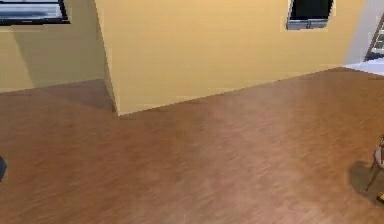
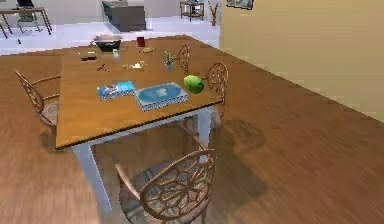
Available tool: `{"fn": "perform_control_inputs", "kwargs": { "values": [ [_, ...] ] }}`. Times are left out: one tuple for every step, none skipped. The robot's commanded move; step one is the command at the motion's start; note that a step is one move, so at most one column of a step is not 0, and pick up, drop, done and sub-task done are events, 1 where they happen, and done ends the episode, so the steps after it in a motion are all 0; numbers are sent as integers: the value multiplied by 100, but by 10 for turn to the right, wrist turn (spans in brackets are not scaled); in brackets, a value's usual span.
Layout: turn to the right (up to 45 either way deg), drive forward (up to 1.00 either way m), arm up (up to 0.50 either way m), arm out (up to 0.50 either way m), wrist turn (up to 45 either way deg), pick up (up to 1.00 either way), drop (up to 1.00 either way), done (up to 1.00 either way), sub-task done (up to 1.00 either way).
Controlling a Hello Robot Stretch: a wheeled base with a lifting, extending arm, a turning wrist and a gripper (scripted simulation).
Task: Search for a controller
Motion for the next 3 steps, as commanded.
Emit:
{"fn": "perform_control_inputs", "kwargs": {
  "values": [
    [150,0,0,0,0,0,0,0,0],
    [0,95,0,0,0,0,0,0,0],
    [330,0,0,0,0,0,0,0,0]
  ]
}}
